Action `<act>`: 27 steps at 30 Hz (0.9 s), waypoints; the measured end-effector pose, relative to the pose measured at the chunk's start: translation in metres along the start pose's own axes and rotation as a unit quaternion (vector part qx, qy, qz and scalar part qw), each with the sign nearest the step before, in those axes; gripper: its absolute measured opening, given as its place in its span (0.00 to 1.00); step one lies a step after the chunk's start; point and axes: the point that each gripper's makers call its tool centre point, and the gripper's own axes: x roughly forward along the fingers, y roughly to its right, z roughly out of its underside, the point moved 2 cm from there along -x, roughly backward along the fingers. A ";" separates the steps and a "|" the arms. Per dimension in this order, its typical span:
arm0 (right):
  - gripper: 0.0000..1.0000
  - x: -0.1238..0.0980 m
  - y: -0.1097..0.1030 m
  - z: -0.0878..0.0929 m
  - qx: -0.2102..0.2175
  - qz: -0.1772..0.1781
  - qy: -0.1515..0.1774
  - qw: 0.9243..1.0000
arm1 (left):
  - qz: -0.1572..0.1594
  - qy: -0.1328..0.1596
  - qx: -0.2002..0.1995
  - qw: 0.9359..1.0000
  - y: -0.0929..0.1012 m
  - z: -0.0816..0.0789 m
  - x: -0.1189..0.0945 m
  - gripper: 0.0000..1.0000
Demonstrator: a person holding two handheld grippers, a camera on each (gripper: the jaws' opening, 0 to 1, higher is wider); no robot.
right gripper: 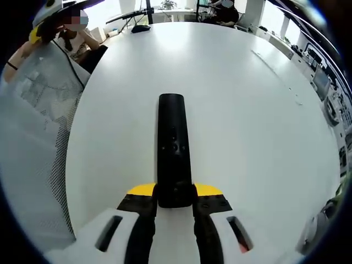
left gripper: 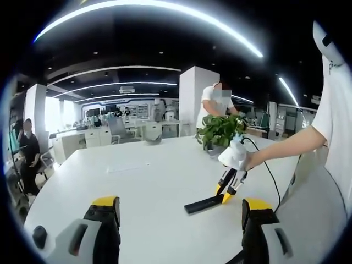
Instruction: Press the specified remote control buttons in sequence, fully releasing each button before pressing the next.
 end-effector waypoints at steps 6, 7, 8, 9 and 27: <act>0.24 0.000 0.002 -0.001 -0.006 0.000 -0.002 1.000 | 0.002 -0.001 -0.003 1.000 0.000 0.000 0.000 0.96; 0.24 0.000 0.004 -0.001 -0.007 -0.001 -0.002 1.000 | 0.002 -0.002 -0.002 1.000 0.000 0.001 0.000 0.96; 0.24 0.000 0.005 0.000 -0.008 -0.001 -0.002 1.000 | 0.002 -0.003 -0.002 1.000 0.000 0.001 0.000 0.96; 0.24 0.000 0.006 -0.001 -0.010 -0.001 -0.001 1.000 | 0.002 -0.003 -0.001 1.000 0.000 0.001 0.000 0.96; 0.24 0.000 0.017 -0.004 -0.005 0.003 -0.001 1.000 | 0.003 -0.005 0.000 1.000 0.001 0.002 0.001 0.96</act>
